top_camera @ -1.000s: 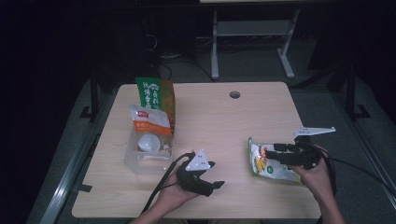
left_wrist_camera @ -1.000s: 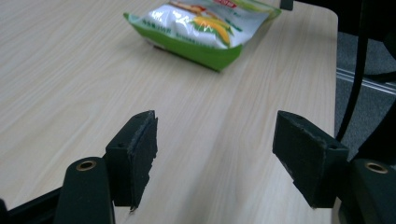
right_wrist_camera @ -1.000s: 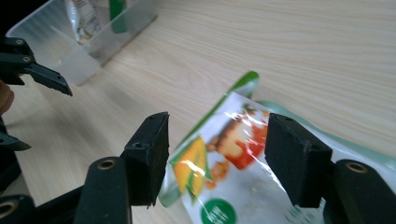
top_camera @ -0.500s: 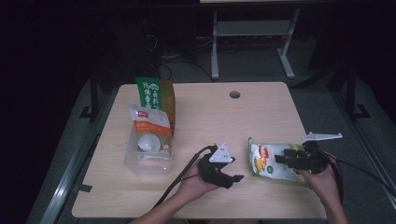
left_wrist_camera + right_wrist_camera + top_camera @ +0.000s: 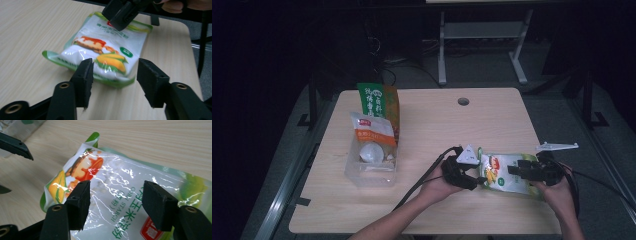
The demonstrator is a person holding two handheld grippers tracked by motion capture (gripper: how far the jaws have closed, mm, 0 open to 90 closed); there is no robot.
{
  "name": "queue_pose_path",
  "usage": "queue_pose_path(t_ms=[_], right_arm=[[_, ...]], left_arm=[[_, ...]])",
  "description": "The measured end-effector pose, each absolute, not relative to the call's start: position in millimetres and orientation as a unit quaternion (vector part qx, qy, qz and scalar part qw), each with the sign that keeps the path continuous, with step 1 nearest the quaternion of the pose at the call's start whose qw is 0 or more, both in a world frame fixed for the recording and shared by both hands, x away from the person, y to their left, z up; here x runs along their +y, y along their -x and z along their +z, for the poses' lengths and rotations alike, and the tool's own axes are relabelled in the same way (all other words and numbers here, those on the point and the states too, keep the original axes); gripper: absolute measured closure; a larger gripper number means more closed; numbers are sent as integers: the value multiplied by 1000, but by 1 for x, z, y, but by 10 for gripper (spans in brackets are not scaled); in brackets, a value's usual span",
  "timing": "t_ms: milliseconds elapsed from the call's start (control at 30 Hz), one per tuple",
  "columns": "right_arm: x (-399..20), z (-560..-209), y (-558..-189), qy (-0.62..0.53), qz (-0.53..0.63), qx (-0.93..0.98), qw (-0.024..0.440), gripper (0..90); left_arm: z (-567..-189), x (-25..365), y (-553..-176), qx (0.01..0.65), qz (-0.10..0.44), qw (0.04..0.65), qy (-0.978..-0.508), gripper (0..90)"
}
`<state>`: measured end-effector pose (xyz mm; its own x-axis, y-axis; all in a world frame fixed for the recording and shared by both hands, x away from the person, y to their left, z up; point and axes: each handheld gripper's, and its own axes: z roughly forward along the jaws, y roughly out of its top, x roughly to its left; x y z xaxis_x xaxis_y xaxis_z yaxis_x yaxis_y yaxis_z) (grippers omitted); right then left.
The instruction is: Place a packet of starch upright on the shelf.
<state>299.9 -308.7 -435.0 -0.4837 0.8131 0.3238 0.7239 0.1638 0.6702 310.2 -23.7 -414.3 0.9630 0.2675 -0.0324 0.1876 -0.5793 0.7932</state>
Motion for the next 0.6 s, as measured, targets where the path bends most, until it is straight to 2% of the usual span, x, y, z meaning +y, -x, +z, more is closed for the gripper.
queue_pose_path(t_ms=[133,267,600], right_arm=[[-314,-435,-299,-512,403,756,62,392],[-319,-435,-297,-526,397,749,69,393],[-339,-441,-294,-558,372,736,91,394]], left_arm=[[-419,-38,-318,132,34,435,-890,595],[-422,-49,-322,132,27,432,-892,656],[-427,-61,-325,120,50,400,-907,671]])
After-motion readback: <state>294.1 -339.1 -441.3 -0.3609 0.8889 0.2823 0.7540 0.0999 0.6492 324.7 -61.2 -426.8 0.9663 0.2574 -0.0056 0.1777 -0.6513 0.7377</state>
